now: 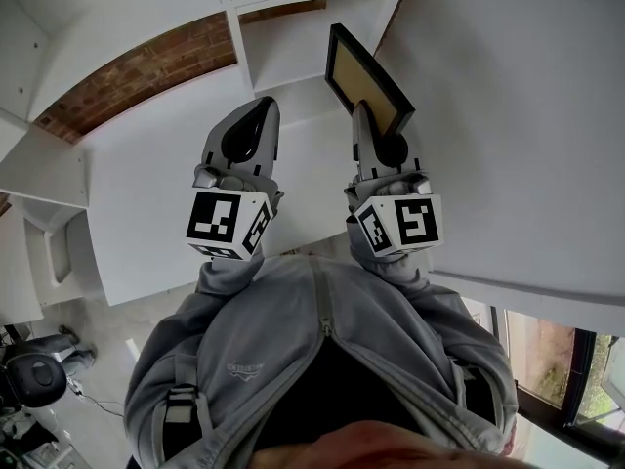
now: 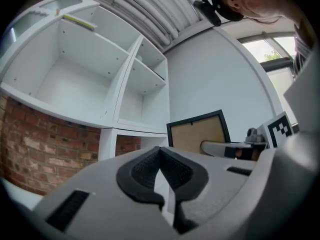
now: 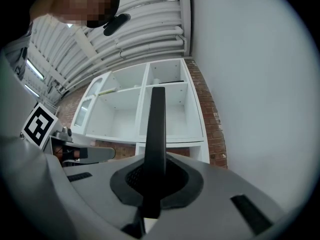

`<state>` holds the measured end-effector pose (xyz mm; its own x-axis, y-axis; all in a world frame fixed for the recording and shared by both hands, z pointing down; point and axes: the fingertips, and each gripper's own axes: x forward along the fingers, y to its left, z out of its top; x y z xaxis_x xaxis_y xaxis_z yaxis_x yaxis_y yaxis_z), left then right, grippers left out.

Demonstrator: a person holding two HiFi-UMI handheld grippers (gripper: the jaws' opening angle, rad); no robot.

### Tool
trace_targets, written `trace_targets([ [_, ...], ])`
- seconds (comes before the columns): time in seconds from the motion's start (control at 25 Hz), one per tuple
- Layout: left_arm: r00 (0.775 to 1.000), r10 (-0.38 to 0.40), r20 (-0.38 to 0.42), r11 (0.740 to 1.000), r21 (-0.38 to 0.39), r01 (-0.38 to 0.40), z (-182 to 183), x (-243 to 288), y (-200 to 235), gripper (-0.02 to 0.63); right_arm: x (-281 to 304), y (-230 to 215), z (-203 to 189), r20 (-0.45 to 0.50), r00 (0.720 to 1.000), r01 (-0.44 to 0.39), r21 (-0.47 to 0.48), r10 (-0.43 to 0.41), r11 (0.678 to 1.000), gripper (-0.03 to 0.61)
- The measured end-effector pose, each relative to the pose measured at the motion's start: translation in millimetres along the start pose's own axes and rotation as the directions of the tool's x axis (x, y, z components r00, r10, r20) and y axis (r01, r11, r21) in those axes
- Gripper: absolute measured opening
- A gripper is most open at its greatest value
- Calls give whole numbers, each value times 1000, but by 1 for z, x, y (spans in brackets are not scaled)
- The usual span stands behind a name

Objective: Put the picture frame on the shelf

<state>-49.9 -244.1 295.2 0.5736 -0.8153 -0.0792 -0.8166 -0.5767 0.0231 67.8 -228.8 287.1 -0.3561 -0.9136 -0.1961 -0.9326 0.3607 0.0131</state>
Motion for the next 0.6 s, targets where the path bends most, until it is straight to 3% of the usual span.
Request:
trace_targets([
  [0.6, 1000, -1, 9, 1000, 19, 1, 13, 43, 16, 8, 40, -14, 9, 17, 999, -28, -17, 29, 999, 35],
])
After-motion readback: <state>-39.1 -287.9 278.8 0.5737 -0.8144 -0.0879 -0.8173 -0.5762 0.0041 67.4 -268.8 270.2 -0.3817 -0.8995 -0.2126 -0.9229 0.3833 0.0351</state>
